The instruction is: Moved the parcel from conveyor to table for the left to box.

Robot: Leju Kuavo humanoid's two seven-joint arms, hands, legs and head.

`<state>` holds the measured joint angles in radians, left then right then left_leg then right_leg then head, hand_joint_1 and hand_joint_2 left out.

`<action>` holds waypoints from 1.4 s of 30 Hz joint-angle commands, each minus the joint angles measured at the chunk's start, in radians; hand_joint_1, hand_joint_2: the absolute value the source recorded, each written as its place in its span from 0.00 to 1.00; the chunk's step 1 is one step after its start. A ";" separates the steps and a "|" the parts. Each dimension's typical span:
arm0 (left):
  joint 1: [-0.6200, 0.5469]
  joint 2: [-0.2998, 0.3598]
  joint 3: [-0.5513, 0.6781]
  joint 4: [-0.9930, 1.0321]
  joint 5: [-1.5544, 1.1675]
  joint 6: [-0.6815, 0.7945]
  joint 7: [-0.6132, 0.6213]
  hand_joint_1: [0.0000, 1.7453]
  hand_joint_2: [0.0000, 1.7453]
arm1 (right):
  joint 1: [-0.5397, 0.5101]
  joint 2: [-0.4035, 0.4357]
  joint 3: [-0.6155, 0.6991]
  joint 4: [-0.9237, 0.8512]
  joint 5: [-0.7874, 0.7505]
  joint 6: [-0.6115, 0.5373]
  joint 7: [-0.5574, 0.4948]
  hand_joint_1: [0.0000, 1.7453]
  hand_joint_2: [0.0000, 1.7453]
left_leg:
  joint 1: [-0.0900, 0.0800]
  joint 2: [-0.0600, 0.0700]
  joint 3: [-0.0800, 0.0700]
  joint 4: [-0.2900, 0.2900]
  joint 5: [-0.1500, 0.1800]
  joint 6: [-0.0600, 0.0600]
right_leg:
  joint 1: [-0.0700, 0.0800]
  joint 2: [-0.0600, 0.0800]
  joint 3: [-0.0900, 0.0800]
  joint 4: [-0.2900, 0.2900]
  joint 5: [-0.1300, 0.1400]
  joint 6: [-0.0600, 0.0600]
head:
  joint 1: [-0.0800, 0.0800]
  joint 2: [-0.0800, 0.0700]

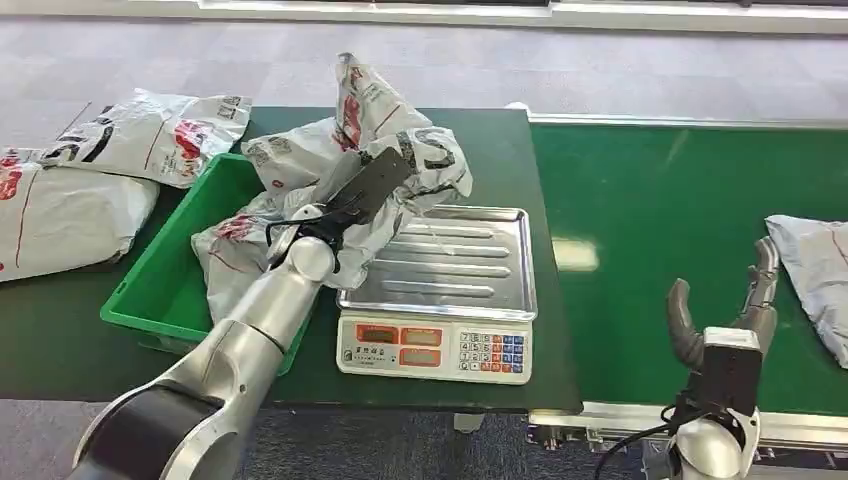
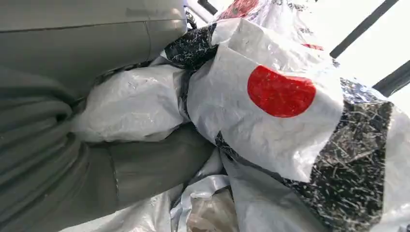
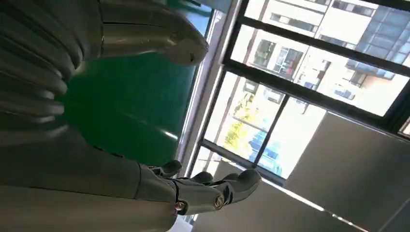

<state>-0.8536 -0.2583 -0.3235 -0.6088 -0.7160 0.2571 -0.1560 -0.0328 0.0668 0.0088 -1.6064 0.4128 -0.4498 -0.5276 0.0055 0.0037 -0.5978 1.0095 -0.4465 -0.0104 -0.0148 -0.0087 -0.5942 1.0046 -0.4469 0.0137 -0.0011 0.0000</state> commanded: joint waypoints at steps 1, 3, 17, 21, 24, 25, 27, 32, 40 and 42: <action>-0.017 0.024 0.051 -0.018 0.000 0.005 -0.004 1.00 1.00 | -0.009 0.007 -0.044 0.003 -0.001 0.004 -0.003 0.00 1.00 | 0.000 0.001 0.002 -0.001 0.000 0.000 | 0.000 0.002 0.001 -0.002 0.001 -0.001 | 0.000 0.000; -0.017 0.024 0.051 -0.018 0.000 0.005 -0.004 1.00 1.00 | -0.009 0.007 -0.044 0.003 -0.001 0.004 -0.003 0.00 1.00 | 0.000 0.001 0.001 0.000 0.000 0.000 | 0.000 0.001 0.000 -0.001 0.000 -0.001 | 0.000 0.000; 0.335 0.290 0.426 -0.767 0.132 0.247 -0.187 0.92 1.00 | 0.135 0.012 -0.118 -0.074 -0.025 0.007 -0.025 0.00 1.00 | -0.001 0.009 0.006 -0.006 -0.003 -0.002 | 0.000 0.011 0.000 -0.002 -0.002 -0.004 | 0.000 0.000; 0.383 0.273 0.466 -0.825 0.108 0.272 -0.168 1.00 1.00 | 0.125 0.016 -0.108 -0.068 -0.010 0.009 -0.009 0.00 1.00 | 0.001 0.007 0.007 -0.007 -0.002 -0.003 | 0.002 0.009 0.002 -0.003 -0.003 -0.005 | 0.000 0.000; 0.423 0.262 0.504 -0.876 0.111 0.282 -0.164 1.00 1.00 | 0.139 0.025 -0.109 -0.076 -0.004 0.012 -0.008 0.00 1.00 | 0.001 0.005 0.004 -0.005 -0.002 -0.002 | 0.002 0.005 0.000 -0.001 -0.003 -0.004 | 0.000 0.000; 0.439 0.261 0.507 -0.893 0.111 0.273 -0.162 1.00 1.00 | 0.142 0.026 -0.111 -0.076 -0.002 0.014 -0.008 0.00 1.00 | 0.001 0.007 0.004 -0.005 -0.003 -0.002 | 0.001 0.006 0.001 -0.002 -0.003 -0.004 | 0.000 0.000; 0.453 0.262 0.502 -0.899 0.107 0.222 -0.149 0.90 1.00 | 0.144 0.030 -0.117 -0.078 0.005 0.018 -0.007 0.00 1.00 | 0.001 0.007 0.006 -0.006 -0.003 -0.002 | 0.001 0.007 0.002 -0.002 -0.003 -0.004 | 0.000 0.000; 0.452 0.256 0.457 -0.884 0.228 0.061 -0.184 0.00 1.00 | 0.142 0.019 -0.119 -0.073 -0.005 0.032 -0.005 0.00 1.00 | 0.001 0.002 0.002 -0.003 -0.002 -0.003 | 0.001 0.002 0.001 -0.001 -0.004 -0.004 | 0.000 0.000; 0.448 0.242 0.388 -0.823 0.239 0.010 -0.207 0.00 1.00 | 0.113 0.010 -0.112 -0.036 -0.018 0.038 -0.017 0.00 1.00 | 0.001 0.001 0.003 -0.004 -0.002 -0.002 | 0.001 0.001 0.001 -0.001 -0.003 -0.004 | 0.000 0.000; 0.444 0.244 0.379 -0.807 0.249 -0.007 -0.207 0.00 1.00 | 0.103 0.009 -0.106 -0.027 -0.019 0.038 -0.018 0.00 1.00 | 0.001 0.001 0.003 -0.004 -0.002 -0.002 | 0.001 0.001 0.002 -0.002 -0.003 -0.004 | 0.000 0.000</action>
<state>-0.3900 -0.0145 0.1114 -1.4931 -0.4829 0.2762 -0.3628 0.1158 0.0793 -0.0813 -1.6937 0.4009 -0.4143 -0.5447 0.0063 0.0055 -0.5965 1.0067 -0.4482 -0.0130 -0.0140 -0.0074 -0.5952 1.0044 -0.4504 0.0101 -0.0011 0.0000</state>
